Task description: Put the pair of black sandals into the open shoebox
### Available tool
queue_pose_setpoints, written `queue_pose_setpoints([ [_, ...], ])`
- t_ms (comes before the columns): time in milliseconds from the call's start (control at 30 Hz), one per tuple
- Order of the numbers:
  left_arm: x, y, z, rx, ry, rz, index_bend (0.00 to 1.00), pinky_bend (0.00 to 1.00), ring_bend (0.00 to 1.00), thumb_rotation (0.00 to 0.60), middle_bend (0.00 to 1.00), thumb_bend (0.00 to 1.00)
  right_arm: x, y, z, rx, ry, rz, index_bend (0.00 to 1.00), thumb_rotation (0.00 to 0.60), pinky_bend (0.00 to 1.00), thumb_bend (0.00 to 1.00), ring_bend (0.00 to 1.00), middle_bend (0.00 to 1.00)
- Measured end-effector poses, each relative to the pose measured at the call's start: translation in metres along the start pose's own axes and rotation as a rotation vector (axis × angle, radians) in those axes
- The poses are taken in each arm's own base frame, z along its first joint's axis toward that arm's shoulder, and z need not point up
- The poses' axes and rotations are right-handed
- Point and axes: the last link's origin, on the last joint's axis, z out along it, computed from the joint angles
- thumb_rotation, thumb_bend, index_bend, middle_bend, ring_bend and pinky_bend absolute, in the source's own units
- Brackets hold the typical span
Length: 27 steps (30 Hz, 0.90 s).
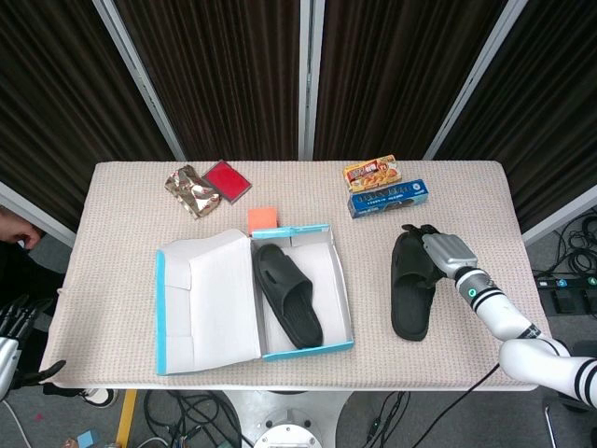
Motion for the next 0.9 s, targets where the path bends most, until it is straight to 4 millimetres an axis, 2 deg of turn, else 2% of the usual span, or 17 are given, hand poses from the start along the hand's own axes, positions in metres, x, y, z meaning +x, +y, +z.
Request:
queue_pose_setpoints([
  [267,-0.001,0.000,0.000,0.002,-0.006,-0.005,0.11,0.09,0.00,0.600,0.14,0.07,-0.008,0.001,0.016,-0.066,0.030,-0.075,0.02,0.600,0.14,0.00,0.00,0.10],
  [533,-0.001,-0.002,-0.001,0.008,-0.013,-0.021,0.11,0.09,0.00,0.600,0.14,0.07,-0.023,-0.004,0.028,-0.107,-0.035,-0.130,0.02,0.600,0.12,0.00,0.00,0.08],
  [900,-0.002,-0.005,-0.003,0.018,-0.022,-0.043,0.11,0.10,0.00,0.600,0.14,0.07,-0.029,-0.010,0.036,-0.149,-0.034,-0.204,0.02,0.600,0.12,0.00,0.00,0.10],
])
